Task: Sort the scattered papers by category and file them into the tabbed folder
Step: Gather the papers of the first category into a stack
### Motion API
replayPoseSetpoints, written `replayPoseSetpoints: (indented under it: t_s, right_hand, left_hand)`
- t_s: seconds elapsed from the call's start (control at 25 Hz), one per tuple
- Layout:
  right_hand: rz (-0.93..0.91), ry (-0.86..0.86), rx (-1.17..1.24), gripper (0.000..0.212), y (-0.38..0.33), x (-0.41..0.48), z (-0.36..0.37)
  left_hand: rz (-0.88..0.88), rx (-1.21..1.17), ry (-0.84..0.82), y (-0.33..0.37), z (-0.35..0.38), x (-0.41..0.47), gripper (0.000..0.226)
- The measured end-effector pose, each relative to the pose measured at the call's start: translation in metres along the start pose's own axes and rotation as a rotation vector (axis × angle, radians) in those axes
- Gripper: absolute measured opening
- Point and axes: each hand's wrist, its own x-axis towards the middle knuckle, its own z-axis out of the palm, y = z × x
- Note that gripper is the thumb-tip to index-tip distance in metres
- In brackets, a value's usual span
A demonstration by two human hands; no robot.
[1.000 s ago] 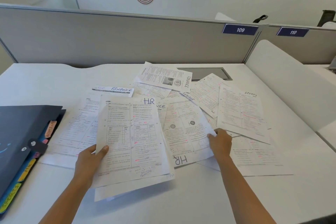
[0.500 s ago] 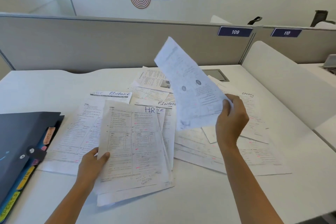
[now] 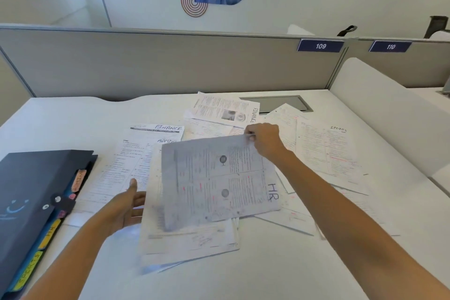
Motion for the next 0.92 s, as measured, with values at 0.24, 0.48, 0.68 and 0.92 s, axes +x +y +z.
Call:
replayPoseSetpoints:
  t_s: [0.24,0.48,0.68,0.92]
  right_hand:
    - [-0.551,0.108,-0.277,0.017,-0.049,0.016,0.026]
    - [-0.738,0.179,-0.160,0.025,-0.099,0.007,0.081]
    - [-0.355,0.230,0.141,0.049,-0.090,-0.002,0.086]
    - [0.576,-0.153,0.101,0.054,-0.032,-0.043,0.078]
  left_hand:
    - [-0.040,0.014,-0.093,0.004,0.012,0.004,0.074]
    - [0.092,0.094,-0.005,0.005,0.041,-0.003,0.051]
    - [0.101,0.004,0.049,-0.001,0.056,-0.002,0.041]
    - [0.075,0.002,0.105,-0.012,0.058,0.011,0.040]
